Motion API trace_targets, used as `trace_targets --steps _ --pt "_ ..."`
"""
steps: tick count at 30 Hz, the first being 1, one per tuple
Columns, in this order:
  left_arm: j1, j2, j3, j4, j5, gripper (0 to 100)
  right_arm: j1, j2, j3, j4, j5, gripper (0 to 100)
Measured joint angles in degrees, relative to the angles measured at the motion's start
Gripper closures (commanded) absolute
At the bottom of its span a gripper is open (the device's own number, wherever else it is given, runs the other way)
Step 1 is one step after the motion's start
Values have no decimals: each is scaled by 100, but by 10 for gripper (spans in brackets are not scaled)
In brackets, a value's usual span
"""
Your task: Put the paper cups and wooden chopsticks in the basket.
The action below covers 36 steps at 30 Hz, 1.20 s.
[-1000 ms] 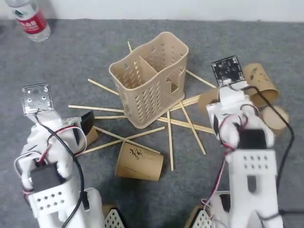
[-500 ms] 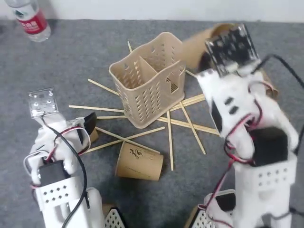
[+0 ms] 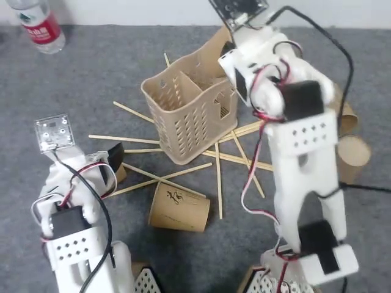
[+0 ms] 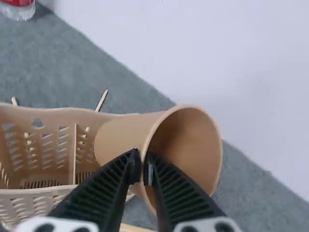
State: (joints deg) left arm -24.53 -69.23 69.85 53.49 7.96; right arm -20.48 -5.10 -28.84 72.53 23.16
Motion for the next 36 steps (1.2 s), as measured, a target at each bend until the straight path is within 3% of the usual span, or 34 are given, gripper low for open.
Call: trace_targets --steps 5,10,12,21,27,31,36 --pt "-9 0 0 0 0 683 -53 202 0 18 9 976" --pt "0 0 0 0 0 683 -396 211 0 123 18 734" --pt "0 0 0 0 0 683 -563 211 0 123 18 690" --pt "-9 0 0 0 0 683 -730 211 0 167 18 779" --pt "-193 0 -105 35 -141 683 62 -176 -352 721 18 782" --pt "-844 0 -897 730 -466 683 571 -527 -281 1521 9 782" --pt "-1055 387 -1248 1521 -571 683 993 -580 202 2040 18 783"
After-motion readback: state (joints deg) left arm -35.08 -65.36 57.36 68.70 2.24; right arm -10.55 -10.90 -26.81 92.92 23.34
